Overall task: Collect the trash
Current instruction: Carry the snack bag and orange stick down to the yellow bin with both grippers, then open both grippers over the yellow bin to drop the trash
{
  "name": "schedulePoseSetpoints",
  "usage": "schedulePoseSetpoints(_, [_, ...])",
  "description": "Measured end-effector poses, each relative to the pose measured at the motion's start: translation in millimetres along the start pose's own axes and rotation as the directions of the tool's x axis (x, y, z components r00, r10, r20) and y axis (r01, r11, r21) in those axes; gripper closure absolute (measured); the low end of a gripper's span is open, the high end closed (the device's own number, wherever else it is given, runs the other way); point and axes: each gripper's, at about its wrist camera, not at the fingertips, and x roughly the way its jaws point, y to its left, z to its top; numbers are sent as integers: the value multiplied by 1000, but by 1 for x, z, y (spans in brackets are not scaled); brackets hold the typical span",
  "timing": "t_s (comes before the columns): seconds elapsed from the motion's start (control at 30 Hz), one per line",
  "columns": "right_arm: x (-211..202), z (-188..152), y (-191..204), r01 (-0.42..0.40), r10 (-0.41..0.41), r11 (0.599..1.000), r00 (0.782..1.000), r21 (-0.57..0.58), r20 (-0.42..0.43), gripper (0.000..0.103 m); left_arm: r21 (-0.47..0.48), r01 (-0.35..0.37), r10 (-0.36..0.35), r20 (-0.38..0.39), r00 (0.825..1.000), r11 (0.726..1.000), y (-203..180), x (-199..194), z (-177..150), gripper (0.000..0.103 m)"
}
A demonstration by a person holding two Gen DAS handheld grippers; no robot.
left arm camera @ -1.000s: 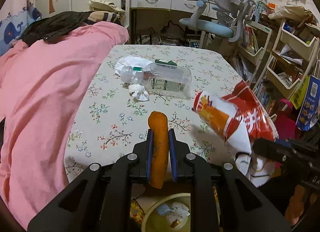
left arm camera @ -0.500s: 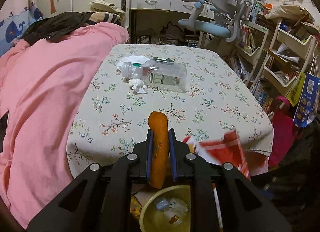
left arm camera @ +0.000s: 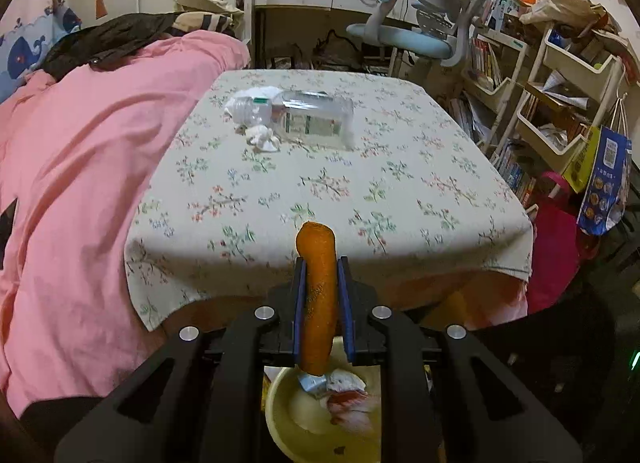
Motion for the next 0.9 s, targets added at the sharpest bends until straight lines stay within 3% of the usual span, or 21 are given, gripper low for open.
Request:
schedulePoseSetpoints(0.17, [-19, 9, -4, 84, -89, 996, 987, 37, 131, 40, 5, 5, -5, -38, 999, 1000, -7, 0, -14, 88])
schedulePoseSetpoints(0.4, [-32, 13, -7, 221, -236, 972, 936, 82, 263, 24, 32, 13, -9, -117, 993, 999, -22, 6, -38, 88])
schedulePoseSetpoints(0.57, [-37, 16, -13, 268, -291, 956, 905, 116, 310, 17, 47, 26, -16, -191, 981, 999, -31, 15, -56, 88])
schedulePoseSetpoints(0.77, [-45, 18, -19, 275, -305, 952, 895, 135, 326, 15, 64, 38, -19, -279, 960, 997, -36, 27, -73, 85])
schedulePoseSetpoints(0.9, [-46, 16, -15, 291, -318, 948, 887, 128, 334, 13, 58, 0, 14, -243, 970, 998, -34, 22, -72, 55])
